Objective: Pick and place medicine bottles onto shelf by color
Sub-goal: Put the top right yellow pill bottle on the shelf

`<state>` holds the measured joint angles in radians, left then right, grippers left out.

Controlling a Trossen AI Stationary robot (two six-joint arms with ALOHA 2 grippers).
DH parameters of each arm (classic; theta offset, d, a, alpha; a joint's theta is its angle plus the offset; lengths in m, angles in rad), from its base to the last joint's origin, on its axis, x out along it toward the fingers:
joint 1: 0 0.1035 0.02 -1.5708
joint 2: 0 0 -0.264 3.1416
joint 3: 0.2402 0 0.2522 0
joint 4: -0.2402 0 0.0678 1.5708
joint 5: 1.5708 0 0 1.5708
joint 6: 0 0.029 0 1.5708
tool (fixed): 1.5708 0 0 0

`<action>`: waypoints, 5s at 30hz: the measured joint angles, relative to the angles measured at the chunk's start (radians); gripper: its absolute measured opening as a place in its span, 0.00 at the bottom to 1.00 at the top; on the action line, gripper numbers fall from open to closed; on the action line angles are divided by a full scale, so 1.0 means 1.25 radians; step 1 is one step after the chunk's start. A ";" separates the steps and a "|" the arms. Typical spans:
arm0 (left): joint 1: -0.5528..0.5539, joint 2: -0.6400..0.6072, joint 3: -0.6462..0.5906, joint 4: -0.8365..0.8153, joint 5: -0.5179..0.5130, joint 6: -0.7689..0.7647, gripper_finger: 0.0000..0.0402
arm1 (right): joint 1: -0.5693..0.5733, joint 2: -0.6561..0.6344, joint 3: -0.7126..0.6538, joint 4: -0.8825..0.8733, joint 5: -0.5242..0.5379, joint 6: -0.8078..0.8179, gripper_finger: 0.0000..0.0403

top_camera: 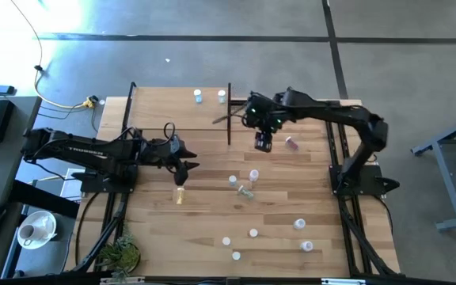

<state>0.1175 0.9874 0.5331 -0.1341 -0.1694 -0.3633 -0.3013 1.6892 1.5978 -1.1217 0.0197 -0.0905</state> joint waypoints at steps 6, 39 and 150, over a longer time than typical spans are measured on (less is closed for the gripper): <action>-0.034 0.001 0.000 -0.007 0.000 -0.034 0.44 | 0.045 -0.134 -0.160 0.101 0.003 0.048 0.44; -0.300 0.001 0.000 -0.185 0.035 -0.599 0.43 | 0.127 -0.322 -0.479 0.391 0.076 0.180 0.44; -0.357 0.631 0.346 -0.597 0.044 -0.768 0.43 | 0.222 -0.388 -0.478 0.251 0.210 0.283 0.44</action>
<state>-0.3283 1.7764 0.9662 -0.8802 -0.1150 -1.3228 -0.0235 1.2043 1.0004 -0.8076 0.2819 0.2630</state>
